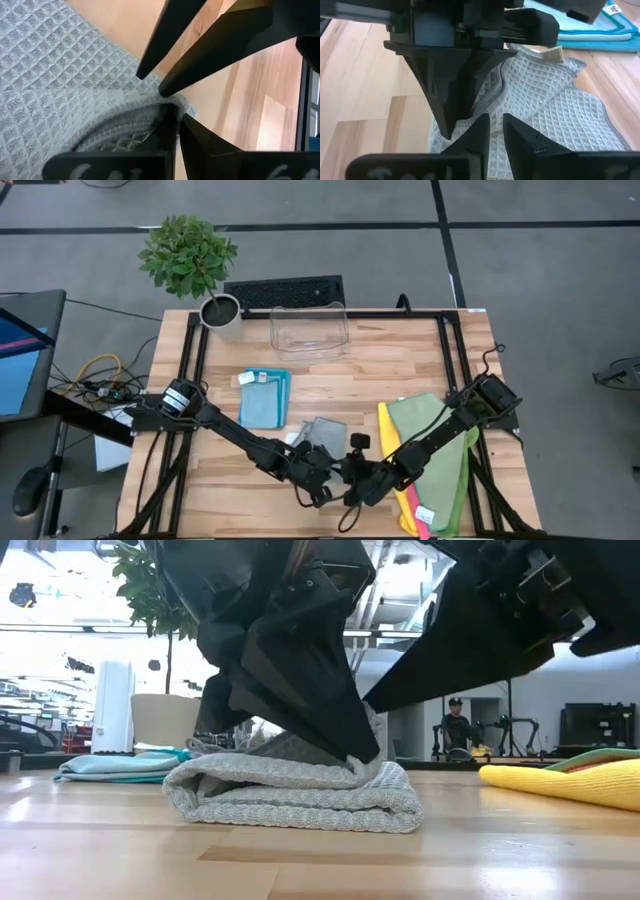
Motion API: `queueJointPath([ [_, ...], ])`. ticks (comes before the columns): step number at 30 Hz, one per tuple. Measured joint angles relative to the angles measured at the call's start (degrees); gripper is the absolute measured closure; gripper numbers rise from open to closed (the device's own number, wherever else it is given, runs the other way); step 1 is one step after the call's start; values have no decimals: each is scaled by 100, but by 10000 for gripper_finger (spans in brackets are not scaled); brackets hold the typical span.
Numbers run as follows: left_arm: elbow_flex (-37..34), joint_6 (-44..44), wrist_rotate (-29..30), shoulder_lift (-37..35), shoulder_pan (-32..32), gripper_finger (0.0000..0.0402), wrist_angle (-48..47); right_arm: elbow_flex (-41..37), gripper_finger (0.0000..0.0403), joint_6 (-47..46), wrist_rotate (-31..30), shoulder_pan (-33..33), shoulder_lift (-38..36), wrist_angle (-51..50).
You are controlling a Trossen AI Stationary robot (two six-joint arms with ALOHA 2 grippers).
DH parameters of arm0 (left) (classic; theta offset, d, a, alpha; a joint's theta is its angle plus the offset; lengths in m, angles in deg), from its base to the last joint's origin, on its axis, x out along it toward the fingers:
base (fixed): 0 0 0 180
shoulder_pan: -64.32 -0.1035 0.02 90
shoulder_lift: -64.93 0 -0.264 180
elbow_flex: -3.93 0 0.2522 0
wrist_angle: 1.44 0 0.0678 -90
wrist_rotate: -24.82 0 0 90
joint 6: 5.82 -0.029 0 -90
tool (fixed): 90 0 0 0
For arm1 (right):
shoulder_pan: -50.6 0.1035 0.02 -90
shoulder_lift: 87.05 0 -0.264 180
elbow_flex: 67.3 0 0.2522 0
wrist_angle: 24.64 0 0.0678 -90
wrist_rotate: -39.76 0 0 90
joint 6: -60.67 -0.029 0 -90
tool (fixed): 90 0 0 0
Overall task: Fold microfiber towels
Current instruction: Fold the gray microfiber cloth
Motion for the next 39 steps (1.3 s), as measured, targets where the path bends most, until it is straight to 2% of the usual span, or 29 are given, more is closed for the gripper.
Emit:
queueJointPath([
  [20, -2, -22, -77, 0, 26, 389, 204, 0, 324, -3, 18, -2, 0, -2],
  [25, -2, -42, -140, 0, 31, 347, 270, 0, 324, 149, -68, 9, -81, -67],
  [33, -2, -245, -296, 0, 35, 252, 576, 9, 324, 245, -127, 9, -319, -70],
  [39, -2, -254, -569, 0, 40, 229, 667, 9, 324, 260, -13, 9, -317, -69],
])
